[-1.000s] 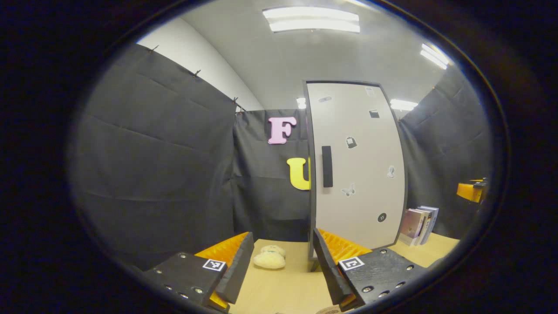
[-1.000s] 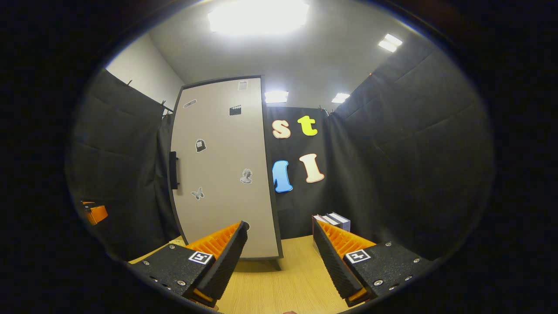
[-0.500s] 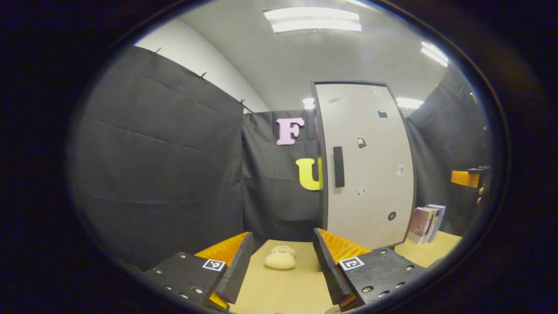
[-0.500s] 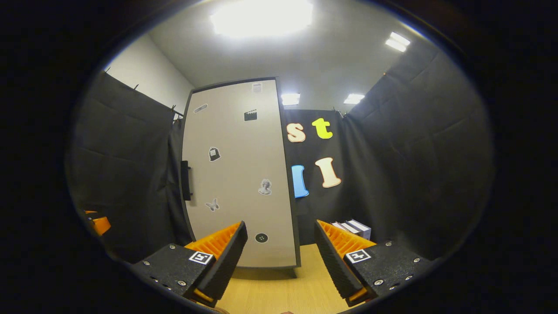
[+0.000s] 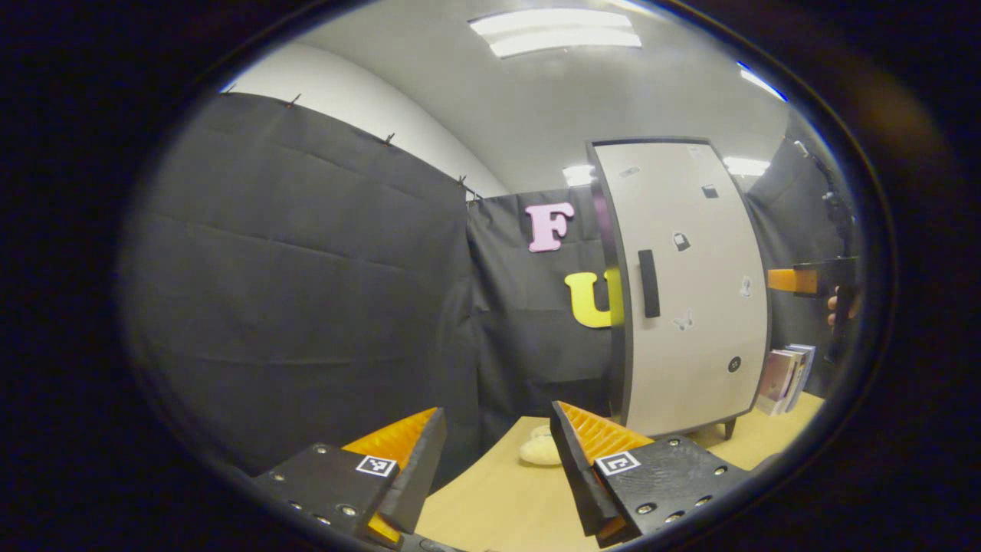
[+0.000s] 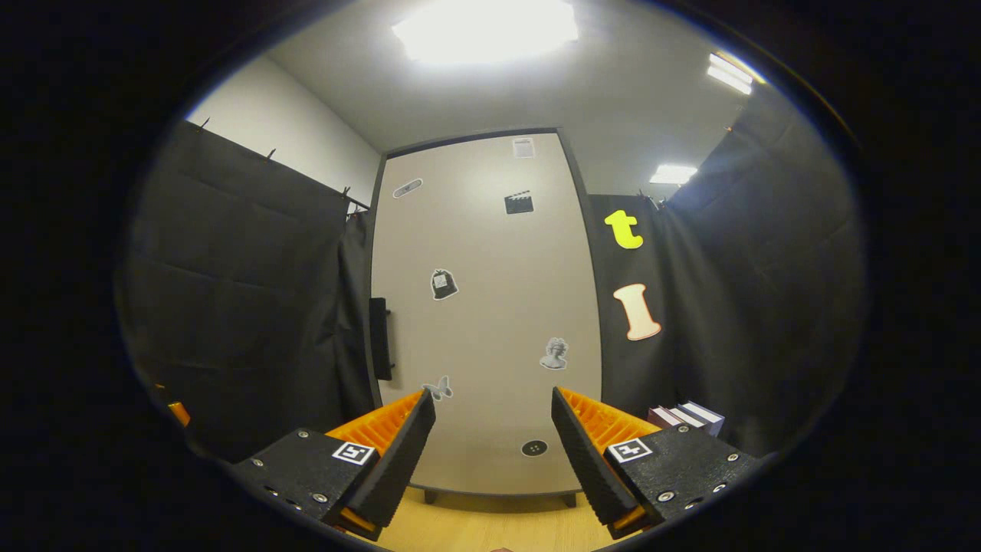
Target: Open the cabinet door with the right hand, grasp the bottle in the cabinet with the left hand and place it on the coaster, then close the cabinet door with the right hand.
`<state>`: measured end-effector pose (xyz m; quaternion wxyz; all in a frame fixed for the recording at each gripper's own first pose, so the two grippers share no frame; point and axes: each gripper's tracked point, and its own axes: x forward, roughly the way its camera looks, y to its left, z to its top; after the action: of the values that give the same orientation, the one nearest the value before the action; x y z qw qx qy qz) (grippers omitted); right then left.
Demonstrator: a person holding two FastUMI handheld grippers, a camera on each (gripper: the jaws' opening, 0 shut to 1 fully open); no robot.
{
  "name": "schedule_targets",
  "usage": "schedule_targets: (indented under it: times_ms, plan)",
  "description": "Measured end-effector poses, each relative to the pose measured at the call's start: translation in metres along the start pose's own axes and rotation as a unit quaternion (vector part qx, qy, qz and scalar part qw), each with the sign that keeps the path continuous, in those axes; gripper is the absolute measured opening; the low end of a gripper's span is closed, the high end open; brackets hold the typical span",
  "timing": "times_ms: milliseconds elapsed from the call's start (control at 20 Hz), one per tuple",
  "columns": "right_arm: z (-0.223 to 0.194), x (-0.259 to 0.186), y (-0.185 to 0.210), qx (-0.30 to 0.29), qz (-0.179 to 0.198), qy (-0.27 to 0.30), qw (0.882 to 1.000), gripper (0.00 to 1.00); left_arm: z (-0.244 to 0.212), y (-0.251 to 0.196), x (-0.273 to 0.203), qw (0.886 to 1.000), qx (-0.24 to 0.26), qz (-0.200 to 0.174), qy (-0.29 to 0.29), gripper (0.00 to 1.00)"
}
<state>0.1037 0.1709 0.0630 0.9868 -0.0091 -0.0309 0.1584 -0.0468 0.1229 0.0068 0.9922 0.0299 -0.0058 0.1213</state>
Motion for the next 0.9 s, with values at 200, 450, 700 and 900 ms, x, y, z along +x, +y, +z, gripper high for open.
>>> schedule_targets:
  times_ms: [200,450,700,900]
  plan:
    - [0.01,0.033,0.037,0.008,0.024,-0.013,1.0,0.94,-0.004,0.027,-0.006,1.0,0.002,0.028,0.005,0.83]
    - [0.008,0.067,0.083,0.003,0.04,-0.007,0.999,0.94,-0.009,0.054,-0.009,0.999,0.002,0.053,0.011,0.84]
    - [0.015,0.104,0.117,0.008,0.042,-0.008,0.999,0.94,-0.014,0.081,-0.02,0.997,0.007,0.073,0.018,0.78]
    - [0.015,0.136,0.133,-0.007,0.037,0.01,0.999,0.94,-0.015,0.1,-0.025,0.996,0.011,0.083,0.02,0.78]
